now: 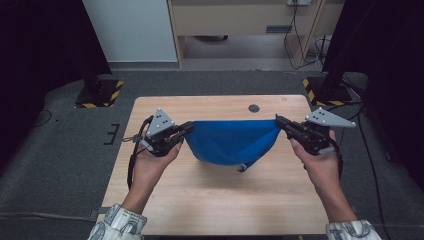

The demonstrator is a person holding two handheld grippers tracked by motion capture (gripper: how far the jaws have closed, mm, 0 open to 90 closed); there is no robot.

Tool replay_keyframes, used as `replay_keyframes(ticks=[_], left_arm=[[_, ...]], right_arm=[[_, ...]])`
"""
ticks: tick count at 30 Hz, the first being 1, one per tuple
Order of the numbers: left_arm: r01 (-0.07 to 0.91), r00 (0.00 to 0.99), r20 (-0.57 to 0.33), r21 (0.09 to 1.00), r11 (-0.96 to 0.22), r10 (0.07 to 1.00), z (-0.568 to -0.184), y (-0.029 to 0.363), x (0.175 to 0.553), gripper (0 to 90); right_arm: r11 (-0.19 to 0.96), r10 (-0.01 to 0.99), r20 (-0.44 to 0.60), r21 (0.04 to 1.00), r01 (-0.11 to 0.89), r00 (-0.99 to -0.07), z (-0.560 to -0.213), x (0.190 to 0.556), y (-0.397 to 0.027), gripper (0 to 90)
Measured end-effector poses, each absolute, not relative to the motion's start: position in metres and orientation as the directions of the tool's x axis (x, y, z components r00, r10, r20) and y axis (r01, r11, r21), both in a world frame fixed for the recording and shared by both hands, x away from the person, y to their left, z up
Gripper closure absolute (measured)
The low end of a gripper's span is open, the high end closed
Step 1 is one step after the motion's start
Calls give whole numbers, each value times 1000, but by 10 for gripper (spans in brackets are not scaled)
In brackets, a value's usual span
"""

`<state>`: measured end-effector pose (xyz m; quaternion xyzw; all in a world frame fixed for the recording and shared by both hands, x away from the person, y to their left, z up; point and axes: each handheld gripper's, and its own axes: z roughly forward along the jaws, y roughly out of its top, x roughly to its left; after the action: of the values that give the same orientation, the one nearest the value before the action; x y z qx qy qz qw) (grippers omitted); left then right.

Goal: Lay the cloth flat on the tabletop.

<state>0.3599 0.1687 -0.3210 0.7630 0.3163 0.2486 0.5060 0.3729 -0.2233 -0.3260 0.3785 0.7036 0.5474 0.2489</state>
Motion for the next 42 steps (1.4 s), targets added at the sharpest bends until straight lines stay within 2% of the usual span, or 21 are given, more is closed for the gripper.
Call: replay_keyframes(ticks=[9, 12, 16, 23, 33, 42], left_arm=[[166, 701, 100, 940, -299, 706, -295, 169, 312, 865], [169, 707, 100, 938, -304, 700, -289, 170, 308, 865], [240, 697, 82, 909, -340, 712, -298, 169, 333, 864], [361, 651, 38, 863, -353, 758, -340, 173, 394, 861], [439, 600, -29, 847, -299, 799, -380, 174, 433, 858], [466, 582, -59, 841, -274, 811, -389, 163, 455, 856]], right_arm=[[125, 785, 36, 969, 214, -618, -306, 334, -230, 866], [134, 783, 23, 970, 205, -622, -300, 325, -230, 865], [171, 792, 10, 956, 239, -610, -307, 335, -221, 864], [200, 808, 20, 931, 306, -589, -336, 375, -206, 862], [207, 836, 16, 916, 343, -549, -371, 418, -194, 858], [176, 862, 47, 906, 385, -506, -393, 441, -199, 854]])
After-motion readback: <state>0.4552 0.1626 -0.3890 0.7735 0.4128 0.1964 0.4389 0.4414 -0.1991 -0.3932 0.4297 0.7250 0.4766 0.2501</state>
